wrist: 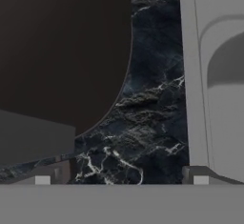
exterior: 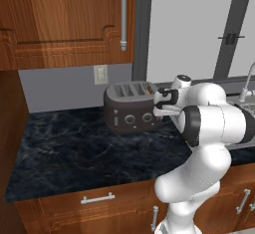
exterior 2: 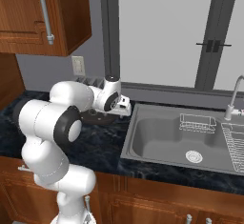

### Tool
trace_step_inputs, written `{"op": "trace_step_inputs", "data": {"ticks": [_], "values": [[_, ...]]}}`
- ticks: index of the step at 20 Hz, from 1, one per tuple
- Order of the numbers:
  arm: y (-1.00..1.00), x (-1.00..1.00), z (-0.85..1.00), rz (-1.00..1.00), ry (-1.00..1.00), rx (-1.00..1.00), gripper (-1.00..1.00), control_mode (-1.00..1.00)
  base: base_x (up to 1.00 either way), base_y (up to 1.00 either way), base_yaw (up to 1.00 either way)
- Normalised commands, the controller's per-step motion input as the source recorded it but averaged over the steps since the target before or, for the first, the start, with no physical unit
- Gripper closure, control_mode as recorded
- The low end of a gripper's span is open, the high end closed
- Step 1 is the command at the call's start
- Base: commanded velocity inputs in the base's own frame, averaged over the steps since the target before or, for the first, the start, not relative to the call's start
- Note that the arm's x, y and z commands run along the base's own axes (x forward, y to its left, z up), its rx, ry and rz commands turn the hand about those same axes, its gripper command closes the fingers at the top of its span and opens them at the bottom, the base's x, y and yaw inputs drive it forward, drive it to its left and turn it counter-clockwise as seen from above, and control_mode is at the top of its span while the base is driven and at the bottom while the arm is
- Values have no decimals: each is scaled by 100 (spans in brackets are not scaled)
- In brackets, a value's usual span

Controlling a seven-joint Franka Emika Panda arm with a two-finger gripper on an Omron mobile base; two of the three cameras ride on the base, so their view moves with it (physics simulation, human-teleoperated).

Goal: Start the toaster. Once the lever pops up, take the bread to the plate on the dining counter.

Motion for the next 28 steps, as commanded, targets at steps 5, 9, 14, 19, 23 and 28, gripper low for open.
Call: {"op": "trace_step_inputs", "data": {"ticks": [5, 9, 14, 19, 23, 28], "values": [[0, -4, 0, 0, 0, 0, -100, -100, 0, 0, 0], [0, -1, 3, 0, 0, 0, -100, -100, 0, 0, 0], [0, -10, 16, 0, 0, 0, -100, -100, 0, 0, 0], [0, -20, 17, 0, 0, 0, -100, -100, 0, 0, 0], [0, -18, 17, 0, -1, 0, -100, -100, 0, 0, 0], [0, -23, 19, 0, -3, 0, -100, -100, 0, 0, 0]]}}
